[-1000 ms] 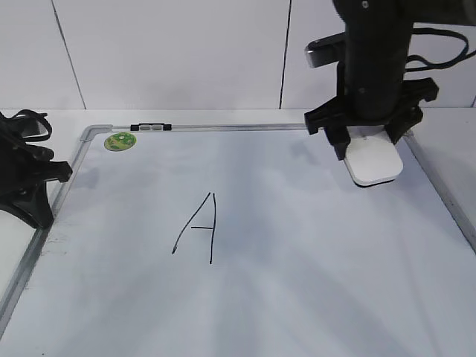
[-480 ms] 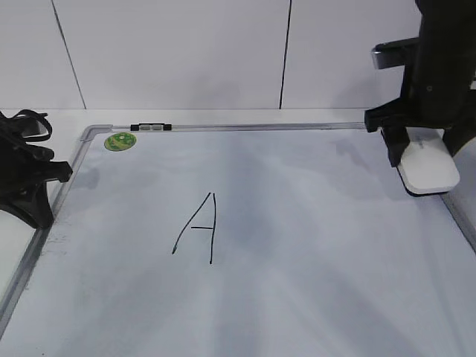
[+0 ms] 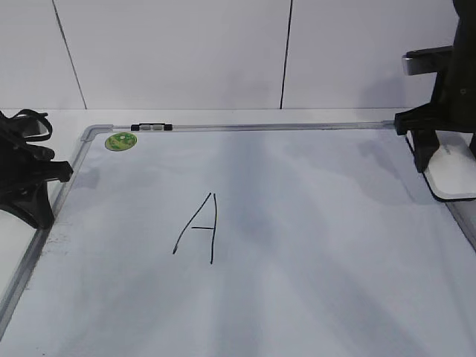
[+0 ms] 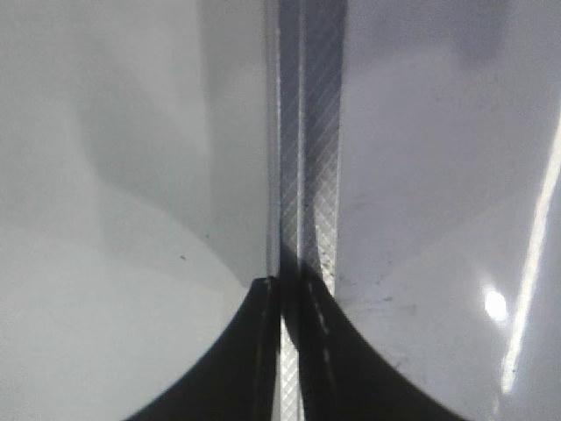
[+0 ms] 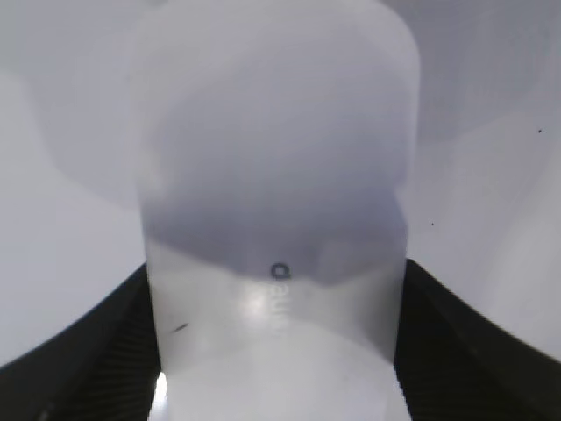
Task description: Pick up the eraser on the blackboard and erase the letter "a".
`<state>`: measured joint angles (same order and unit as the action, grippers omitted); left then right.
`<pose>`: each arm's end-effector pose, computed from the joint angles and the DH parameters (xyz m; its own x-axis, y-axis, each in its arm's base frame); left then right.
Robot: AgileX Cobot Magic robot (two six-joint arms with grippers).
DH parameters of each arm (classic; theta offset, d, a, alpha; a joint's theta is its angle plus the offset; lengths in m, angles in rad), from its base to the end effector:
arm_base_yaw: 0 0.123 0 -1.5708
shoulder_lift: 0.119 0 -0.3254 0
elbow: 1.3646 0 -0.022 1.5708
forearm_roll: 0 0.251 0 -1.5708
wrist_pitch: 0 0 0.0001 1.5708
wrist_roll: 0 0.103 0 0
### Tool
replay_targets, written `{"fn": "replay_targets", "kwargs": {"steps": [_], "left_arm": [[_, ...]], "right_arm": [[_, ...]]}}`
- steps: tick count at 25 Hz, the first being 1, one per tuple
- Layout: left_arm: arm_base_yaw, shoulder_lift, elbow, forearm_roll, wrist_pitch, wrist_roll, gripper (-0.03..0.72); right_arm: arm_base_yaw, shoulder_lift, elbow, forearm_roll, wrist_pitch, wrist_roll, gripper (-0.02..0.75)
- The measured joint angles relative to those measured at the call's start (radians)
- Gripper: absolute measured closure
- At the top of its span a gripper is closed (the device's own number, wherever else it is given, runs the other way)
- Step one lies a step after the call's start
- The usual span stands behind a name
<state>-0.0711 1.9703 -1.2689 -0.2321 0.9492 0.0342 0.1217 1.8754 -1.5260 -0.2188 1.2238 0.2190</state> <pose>0.3787 -0.0463 0.1778 -0.9996 -0.0297 -0.0011 -0.0289 0.9817 -0.1881 0.3908 0.0266 0.2754 -0.9925 0.0197 -0.1206 0.0423 0.9813 -0.1879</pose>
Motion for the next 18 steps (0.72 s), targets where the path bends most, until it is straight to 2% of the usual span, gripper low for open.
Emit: {"fn": "replay_targets", "kwargs": {"steps": [5, 18], "left_arm": [[0.0, 0.0, 0.0, -0.001, -0.004, 0.0, 0.654], [0.0, 0.0, 0.0, -0.004, -0.01, 0.004, 0.653]], "right_arm": [[-0.039, 0.012, 0.0, 0.043, 0.0, -0.037, 0.167], [-0.047, 0.097, 0.0, 0.094, -0.002, -0.092, 0.167]]}}
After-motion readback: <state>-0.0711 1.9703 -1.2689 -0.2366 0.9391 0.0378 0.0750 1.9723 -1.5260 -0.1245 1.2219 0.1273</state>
